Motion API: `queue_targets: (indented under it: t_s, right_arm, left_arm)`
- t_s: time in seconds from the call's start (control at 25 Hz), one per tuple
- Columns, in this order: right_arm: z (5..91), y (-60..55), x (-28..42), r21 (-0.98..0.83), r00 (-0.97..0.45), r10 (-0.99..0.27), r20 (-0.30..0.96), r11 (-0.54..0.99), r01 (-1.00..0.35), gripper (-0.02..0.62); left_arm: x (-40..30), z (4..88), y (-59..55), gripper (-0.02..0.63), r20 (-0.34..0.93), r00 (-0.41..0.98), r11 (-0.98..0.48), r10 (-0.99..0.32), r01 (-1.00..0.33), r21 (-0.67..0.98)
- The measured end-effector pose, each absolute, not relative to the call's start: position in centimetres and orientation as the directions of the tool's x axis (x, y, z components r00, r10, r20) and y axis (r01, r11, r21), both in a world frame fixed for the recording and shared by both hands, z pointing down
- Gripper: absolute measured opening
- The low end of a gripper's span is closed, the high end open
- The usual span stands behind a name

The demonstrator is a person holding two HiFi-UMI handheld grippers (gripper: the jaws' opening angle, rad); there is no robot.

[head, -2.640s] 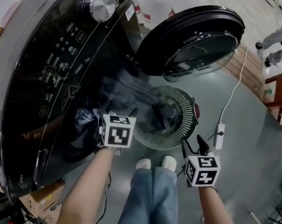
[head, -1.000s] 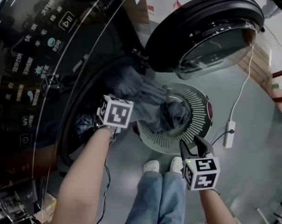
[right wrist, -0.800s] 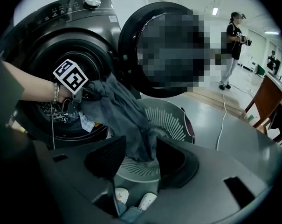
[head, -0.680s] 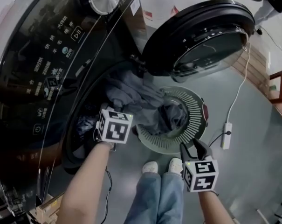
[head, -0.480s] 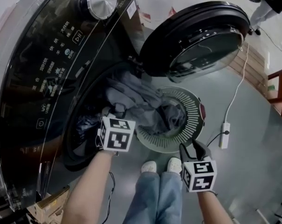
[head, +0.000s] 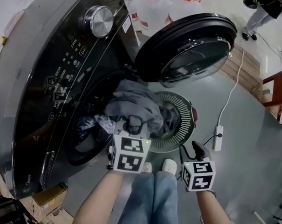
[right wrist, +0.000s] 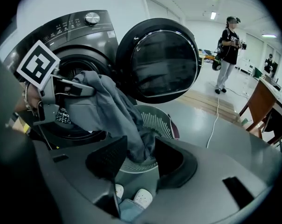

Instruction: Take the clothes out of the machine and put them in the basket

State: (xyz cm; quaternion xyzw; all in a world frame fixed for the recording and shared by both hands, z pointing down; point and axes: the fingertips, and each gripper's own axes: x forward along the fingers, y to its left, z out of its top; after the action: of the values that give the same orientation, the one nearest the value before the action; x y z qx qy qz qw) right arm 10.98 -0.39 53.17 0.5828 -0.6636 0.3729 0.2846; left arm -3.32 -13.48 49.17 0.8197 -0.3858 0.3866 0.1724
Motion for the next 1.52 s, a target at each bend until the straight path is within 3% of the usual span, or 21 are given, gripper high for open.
queue_targets:
  t_s: [0.56, 1.0, 1.08, 1.16, 1.2, 1.28, 1.52]
  right_arm:
    - [51.1, 1.2, 14.9, -0.163, -0.111, -0.582, 0.806, -0.038, -0.986, 0.167]
    - [51.6, 2.4, 16.9, -0.153, -0.085, -0.574, 0.815, -0.071, -0.986, 0.167]
    - [52.0, 2.5, 16.9, -0.153, -0.083, -0.569, 0.818, -0.076, -0.985, 0.167]
    - [52.3, 2.6, 16.6, -0.155, -0.085, -0.563, 0.822, -0.078, -0.985, 0.167]
    - [52.4, 2.6, 16.5, -0.157, -0.088, -0.56, 0.824, -0.077, -0.985, 0.167]
    - [52.5, 2.6, 16.0, -0.16, -0.093, -0.556, 0.826, -0.073, -0.985, 0.167]
    - [52.9, 2.1, 14.7, -0.164, -0.11, -0.551, 0.827, -0.05, -0.985, 0.167]
  left_arm:
    - [7.4, 41.7, -7.3, 0.103, 0.667, 0.62, -0.721, -0.413, -0.67, 0.177]
    - [6.3, 46.0, -7.4, 0.118, 0.72, 0.58, -0.639, -0.382, -0.729, 0.248]
    - [6.0, 47.4, -7.8, 0.189, 0.738, 0.575, -0.618, -0.353, -0.736, 0.278]
    - [5.5, 48.5, -8.2, 0.366, 0.76, 0.557, -0.602, -0.336, -0.747, 0.281]
    - [5.3, 48.7, -8.4, 0.401, 0.766, 0.547, -0.594, -0.338, -0.755, 0.278]
    - [4.7, 49.0, -8.9, 0.432, 0.772, 0.529, -0.584, -0.353, -0.769, 0.26]
    - [2.5, 50.0, -9.1, 0.437, 0.795, 0.479, -0.596, -0.372, -0.78, 0.191]
